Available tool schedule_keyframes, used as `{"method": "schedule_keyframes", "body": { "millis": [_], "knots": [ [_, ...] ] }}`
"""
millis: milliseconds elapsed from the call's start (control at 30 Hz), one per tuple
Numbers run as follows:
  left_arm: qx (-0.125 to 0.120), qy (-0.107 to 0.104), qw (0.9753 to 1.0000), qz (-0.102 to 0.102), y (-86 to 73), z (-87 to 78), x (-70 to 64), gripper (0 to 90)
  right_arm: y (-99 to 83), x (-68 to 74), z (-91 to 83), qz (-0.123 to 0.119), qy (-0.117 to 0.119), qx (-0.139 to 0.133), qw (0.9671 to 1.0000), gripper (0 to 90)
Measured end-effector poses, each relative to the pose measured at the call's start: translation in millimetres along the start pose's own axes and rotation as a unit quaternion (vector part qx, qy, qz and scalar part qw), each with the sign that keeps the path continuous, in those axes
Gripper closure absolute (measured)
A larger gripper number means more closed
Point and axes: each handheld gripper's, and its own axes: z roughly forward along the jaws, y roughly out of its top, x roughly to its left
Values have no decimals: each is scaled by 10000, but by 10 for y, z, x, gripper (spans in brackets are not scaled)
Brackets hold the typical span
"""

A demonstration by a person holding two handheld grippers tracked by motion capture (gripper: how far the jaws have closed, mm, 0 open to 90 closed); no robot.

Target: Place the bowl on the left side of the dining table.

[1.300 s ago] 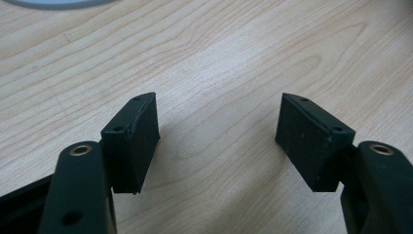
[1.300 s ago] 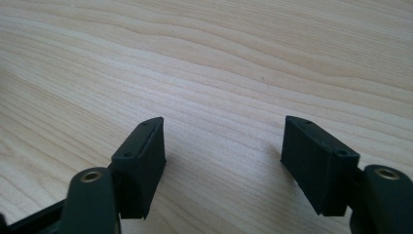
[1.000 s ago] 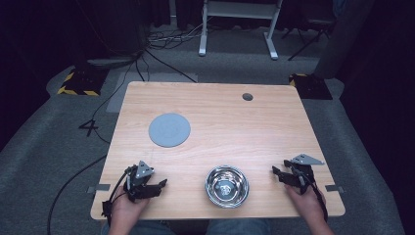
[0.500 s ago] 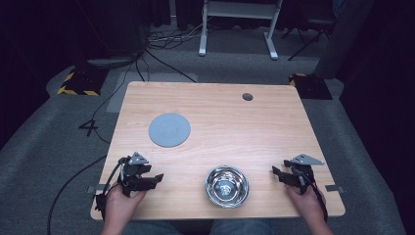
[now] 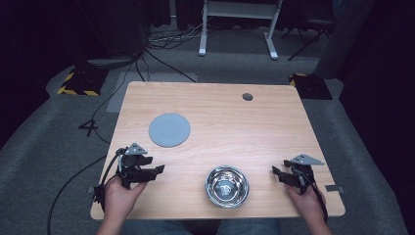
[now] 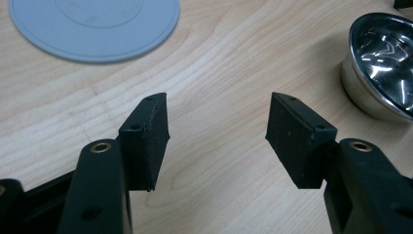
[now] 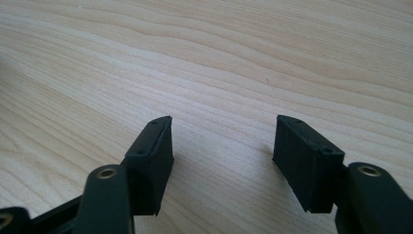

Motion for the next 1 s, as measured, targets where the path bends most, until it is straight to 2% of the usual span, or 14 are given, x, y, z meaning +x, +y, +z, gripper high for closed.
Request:
{"method": "schedule_keyframes", "body": {
  "millis": [200,400,433,867,933,1000],
  "knots": [
    [32,-56,9996,284,160,23,-88,434,0,0,0,1,1,-1,10000,400],
    [-86,-120,9994,321,252,37,-147,433,0,0,0,-3,0,-1,10000,399],
    [-131,-217,9991,337,285,55,-167,433,0,4,0,11,3,-4,10000,398],
    [-105,-473,9969,615,450,184,-358,440,1,7,-1,23,-3,2,10000,394],
    [-98,-436,9966,686,469,191,-369,436,1,6,-1,23,-3,4,10000,394],
    [-81,-531,9961,707,519,242,-442,436,1,7,-1,23,-1,5,10000,393]
  ]
}}
